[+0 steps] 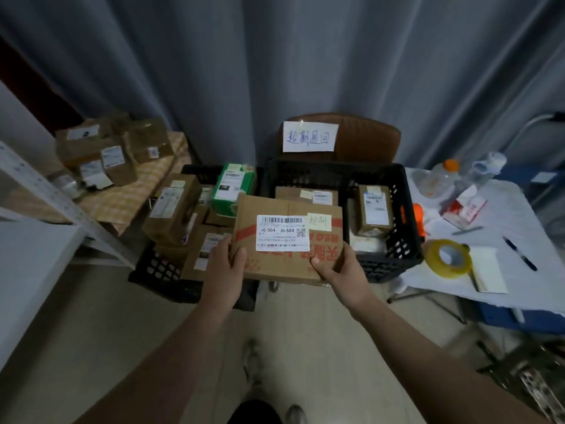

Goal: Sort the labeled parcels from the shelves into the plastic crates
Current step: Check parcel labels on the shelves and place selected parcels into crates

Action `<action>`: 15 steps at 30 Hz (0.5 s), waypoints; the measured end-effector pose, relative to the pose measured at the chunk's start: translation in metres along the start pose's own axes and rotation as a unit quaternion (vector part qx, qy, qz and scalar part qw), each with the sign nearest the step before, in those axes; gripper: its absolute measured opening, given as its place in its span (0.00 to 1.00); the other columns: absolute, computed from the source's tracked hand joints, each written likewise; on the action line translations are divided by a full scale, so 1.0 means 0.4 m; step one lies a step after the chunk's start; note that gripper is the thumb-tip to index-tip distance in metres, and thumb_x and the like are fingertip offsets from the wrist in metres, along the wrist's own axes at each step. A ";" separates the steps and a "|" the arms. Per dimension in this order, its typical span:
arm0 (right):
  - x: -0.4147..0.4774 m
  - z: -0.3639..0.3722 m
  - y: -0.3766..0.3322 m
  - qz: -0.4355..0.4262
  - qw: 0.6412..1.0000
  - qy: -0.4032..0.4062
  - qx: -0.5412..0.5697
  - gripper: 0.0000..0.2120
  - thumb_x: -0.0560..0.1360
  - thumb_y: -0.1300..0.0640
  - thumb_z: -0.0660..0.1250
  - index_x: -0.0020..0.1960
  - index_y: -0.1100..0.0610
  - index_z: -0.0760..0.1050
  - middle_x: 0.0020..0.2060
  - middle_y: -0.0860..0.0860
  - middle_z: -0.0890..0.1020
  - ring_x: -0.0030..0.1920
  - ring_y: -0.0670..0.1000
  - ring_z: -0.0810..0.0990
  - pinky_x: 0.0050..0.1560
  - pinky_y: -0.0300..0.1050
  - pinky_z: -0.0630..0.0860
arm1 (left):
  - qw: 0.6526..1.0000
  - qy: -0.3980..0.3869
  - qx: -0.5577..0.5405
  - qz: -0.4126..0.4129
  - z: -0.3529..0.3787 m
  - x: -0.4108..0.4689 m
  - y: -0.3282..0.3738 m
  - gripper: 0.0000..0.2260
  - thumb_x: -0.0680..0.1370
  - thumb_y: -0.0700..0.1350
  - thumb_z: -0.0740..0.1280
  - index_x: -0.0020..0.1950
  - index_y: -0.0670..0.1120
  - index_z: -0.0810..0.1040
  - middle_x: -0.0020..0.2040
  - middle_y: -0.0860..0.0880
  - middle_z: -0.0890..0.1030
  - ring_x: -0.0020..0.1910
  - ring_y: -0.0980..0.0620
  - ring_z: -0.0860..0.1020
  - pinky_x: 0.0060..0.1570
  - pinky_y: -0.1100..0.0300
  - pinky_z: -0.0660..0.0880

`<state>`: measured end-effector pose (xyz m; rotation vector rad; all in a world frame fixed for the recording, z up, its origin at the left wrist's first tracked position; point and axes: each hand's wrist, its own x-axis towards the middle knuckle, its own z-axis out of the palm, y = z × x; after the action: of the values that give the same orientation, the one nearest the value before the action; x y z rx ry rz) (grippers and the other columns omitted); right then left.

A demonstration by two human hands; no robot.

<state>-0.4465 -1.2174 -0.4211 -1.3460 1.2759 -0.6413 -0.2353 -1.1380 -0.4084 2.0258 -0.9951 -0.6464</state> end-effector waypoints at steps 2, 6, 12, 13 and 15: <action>0.034 -0.023 0.030 0.022 1.000 0.013 -0.001 0.32 0.72 0.52 0.73 0.72 0.55 0.63 0.59 0.48 0.79 0.59 0.50 0.78 0.62 0.52 0.76 | 1.000 -0.025 0.003 0.007 0.044 0.034 0.006 0.13 0.81 0.48 0.60 0.64 0.46 0.72 0.56 0.49 0.76 0.57 0.48 0.75 0.53 0.53 0.73; 0.137 -0.066 0.042 0.052 0.998 0.036 -0.011 0.28 0.73 0.52 0.73 0.68 0.53 0.65 0.56 0.46 0.79 0.57 0.48 0.78 0.59 0.47 0.76 | 0.997 -0.073 -0.016 -0.013 0.124 0.127 0.044 0.19 0.80 0.47 0.64 0.71 0.48 0.67 0.58 0.53 0.75 0.57 0.53 0.75 0.53 0.56 0.72; 0.369 -0.106 0.018 0.042 0.995 0.064 -0.056 0.38 0.66 0.45 0.76 0.71 0.48 0.62 0.62 0.48 0.76 0.61 0.47 0.76 0.61 0.53 0.76 | 0.991 -0.130 0.022 -0.011 0.219 0.334 0.098 0.31 0.77 0.45 0.68 0.76 0.51 0.58 0.71 0.49 0.65 0.68 0.51 0.68 0.61 0.61 0.66; 0.406 -0.105 0.013 0.044 0.995 0.068 -0.062 0.39 0.68 0.48 0.76 0.73 0.48 0.59 0.63 0.48 0.75 0.62 0.47 0.75 0.63 0.52 0.75 | 0.989 -0.142 0.039 -0.003 0.233 0.374 0.103 0.31 0.77 0.44 0.69 0.77 0.52 0.58 0.72 0.48 0.62 0.69 0.50 0.67 0.62 0.61 0.65; 0.477 -0.100 0.001 0.043 0.993 0.067 -0.087 0.41 0.71 0.52 0.74 0.76 0.47 0.53 0.66 0.47 0.73 0.65 0.48 0.73 0.66 0.51 0.72 | 0.982 -0.170 0.081 0.016 0.260 0.448 0.108 0.31 0.77 0.45 0.69 0.76 0.53 0.59 0.73 0.47 0.58 0.70 0.49 0.65 0.66 0.58 0.64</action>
<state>-0.4316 -1.4062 -0.4677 -1.3993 1.5185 -0.5792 -0.2259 -1.3453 -0.4512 2.0748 -1.3121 -0.9425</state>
